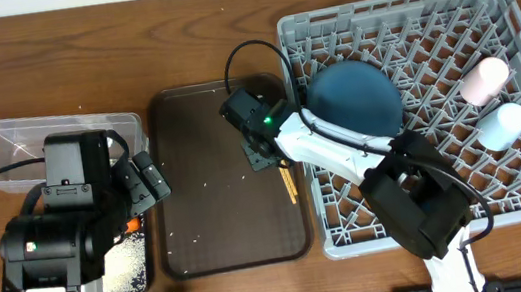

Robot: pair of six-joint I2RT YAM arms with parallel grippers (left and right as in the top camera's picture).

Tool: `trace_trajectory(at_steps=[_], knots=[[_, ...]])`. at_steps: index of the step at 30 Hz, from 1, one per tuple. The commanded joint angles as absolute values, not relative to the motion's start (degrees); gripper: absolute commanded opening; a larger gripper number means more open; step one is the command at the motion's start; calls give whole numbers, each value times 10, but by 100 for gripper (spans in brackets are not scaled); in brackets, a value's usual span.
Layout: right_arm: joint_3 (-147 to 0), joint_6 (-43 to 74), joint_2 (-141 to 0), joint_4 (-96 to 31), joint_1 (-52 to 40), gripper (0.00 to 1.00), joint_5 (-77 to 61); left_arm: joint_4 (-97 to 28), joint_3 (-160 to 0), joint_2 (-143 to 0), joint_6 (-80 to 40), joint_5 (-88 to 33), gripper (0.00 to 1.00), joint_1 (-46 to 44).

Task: Sort waste into correct bins and load items into the dishwasher rack

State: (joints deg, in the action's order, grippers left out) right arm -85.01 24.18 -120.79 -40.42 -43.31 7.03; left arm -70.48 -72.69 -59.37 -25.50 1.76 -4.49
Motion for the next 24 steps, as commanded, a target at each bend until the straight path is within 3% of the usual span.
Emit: trace_trajectory(at_steps=[1,7,11,16,20,24], knots=[[-850,254,-1220,-399,-434,28,63,-707,-730,-595,-256,26,98,-41],[-850,241,-1220,-381,-437,27,26,-707,-730,-595,-256,26,98,-41],[-849,253,-1220,-378,-436,16,36,-707,-730,-595,-256,26,98,-41],[-849,229,-1220,-364,-436,15,83,-707,-730,-595,-256,26,98,-41],[-851,186,-1217,-357,-436,1,79,-707,-730,-595,-256,26,98,-41],[-856,177,-1187,-371,-436,1,50,-707,-730,-595,-256,26,98,-41]])
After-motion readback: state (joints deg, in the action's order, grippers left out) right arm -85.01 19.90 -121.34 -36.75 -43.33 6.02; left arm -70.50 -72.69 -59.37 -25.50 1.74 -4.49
